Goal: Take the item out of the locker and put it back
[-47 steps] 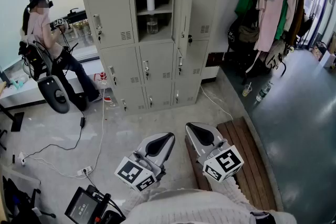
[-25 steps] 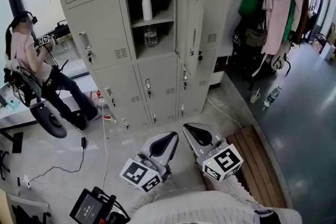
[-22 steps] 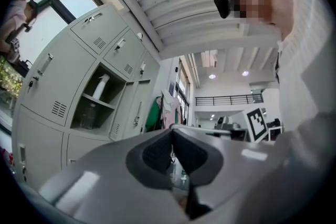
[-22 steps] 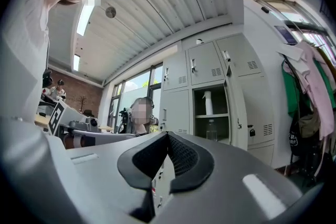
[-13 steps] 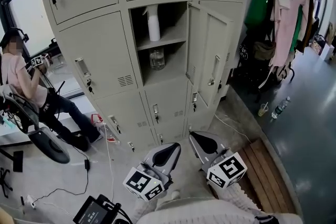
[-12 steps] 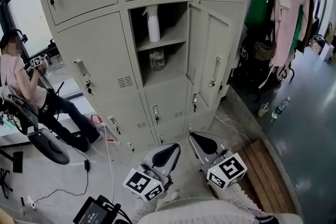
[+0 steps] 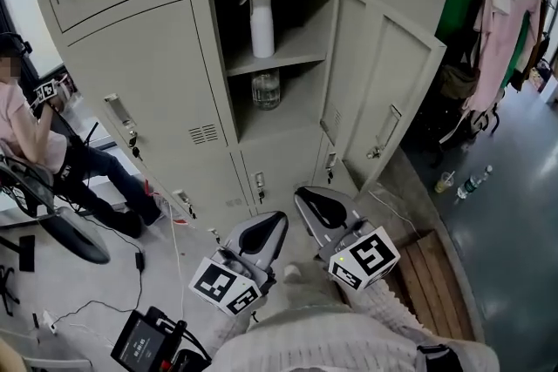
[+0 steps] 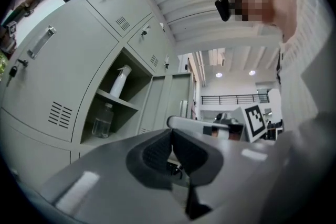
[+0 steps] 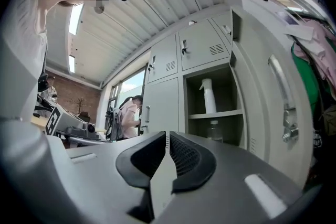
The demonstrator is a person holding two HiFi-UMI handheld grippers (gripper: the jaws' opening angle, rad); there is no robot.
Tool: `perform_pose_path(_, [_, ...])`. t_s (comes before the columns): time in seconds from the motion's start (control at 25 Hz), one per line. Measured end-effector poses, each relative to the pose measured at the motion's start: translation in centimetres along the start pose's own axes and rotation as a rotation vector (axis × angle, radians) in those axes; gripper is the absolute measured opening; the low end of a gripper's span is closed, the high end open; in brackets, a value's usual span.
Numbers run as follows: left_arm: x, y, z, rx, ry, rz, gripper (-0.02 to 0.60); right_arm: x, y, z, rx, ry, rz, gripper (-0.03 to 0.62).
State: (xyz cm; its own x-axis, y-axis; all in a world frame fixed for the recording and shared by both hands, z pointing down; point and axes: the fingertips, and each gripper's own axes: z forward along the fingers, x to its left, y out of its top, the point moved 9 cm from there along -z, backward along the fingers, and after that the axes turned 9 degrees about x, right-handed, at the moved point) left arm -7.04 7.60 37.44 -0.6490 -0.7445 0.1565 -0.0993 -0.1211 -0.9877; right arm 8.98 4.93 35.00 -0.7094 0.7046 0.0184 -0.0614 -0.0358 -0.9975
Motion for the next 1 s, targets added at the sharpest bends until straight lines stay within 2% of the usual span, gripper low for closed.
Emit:
perform_pose_path(0.32, [5.8, 3.0, 5.4, -0.056, 0.089, 0.042, 0.008, -5.8, 1.9, 6.3, -0.027, 0.031, -0.027, 0.023])
perform_pose_path(0.6, [8.4, 3.5, 8.0, -0.081, 0.135, 0.027, 0.008, -8.6, 2.4, 9.2, -0.027, 0.078, -0.054, 0.021])
perform_pose_path(1.0, [11.2, 5.3, 9.0, -0.077, 0.119, 0.061, 0.008, -10.4, 3.1, 12.8, -0.022, 0.030, -0.031, 0.021])
